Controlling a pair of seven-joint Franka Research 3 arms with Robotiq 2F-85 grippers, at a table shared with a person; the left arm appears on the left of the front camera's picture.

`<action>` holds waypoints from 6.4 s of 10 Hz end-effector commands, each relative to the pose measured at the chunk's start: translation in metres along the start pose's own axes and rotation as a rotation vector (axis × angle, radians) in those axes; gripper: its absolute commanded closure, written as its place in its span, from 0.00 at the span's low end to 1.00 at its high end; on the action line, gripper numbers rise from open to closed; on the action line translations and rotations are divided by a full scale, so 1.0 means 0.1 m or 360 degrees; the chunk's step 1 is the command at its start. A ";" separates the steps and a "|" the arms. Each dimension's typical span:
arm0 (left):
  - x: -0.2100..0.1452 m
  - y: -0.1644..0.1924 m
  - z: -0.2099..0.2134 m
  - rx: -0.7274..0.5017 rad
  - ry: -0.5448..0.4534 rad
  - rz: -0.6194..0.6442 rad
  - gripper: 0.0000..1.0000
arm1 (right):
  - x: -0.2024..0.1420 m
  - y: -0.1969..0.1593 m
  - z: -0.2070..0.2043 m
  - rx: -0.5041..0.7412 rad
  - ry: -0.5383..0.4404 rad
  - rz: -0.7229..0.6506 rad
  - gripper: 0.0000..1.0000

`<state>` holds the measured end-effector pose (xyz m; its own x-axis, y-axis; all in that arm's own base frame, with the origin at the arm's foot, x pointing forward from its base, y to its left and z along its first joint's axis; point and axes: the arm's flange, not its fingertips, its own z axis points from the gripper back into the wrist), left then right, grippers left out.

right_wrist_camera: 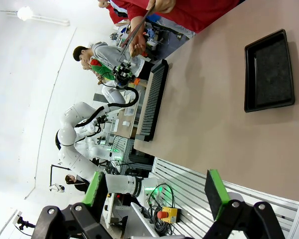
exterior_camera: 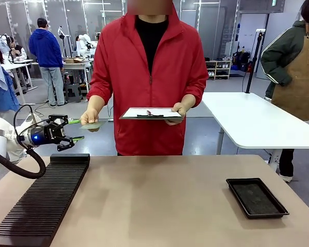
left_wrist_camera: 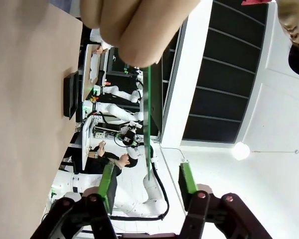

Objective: Inspect the PCB.
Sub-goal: Release the Blank PCB you were holding, then pick up the Blank PCB that the human is holding.

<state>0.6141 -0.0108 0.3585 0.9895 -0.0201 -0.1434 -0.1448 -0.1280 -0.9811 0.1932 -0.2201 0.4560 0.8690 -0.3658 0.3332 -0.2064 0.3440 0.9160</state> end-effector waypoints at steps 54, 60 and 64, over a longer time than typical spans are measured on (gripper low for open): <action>-2.80 0.30 1.73 0.0154 0.0098 -0.0573 0.00 | 0.01 0.00 0.02 0.0015 -0.0009 0.0033 0.00; -2.80 0.30 1.73 0.0154 0.0098 -0.0573 0.00 | 0.01 0.00 0.02 0.0015 -0.0009 0.0033 0.00; -2.80 0.30 1.73 0.0154 0.0098 -0.0573 0.00 | 0.10 0.14 -0.14 0.0014 0.0084 -0.0064 0.00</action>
<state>0.3332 0.1624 0.3474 0.9743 -0.0526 0.2191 0.2170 -0.0419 -0.9753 0.1964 -0.2158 0.4572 0.8777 -0.3523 0.3248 -0.2027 0.3412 0.9179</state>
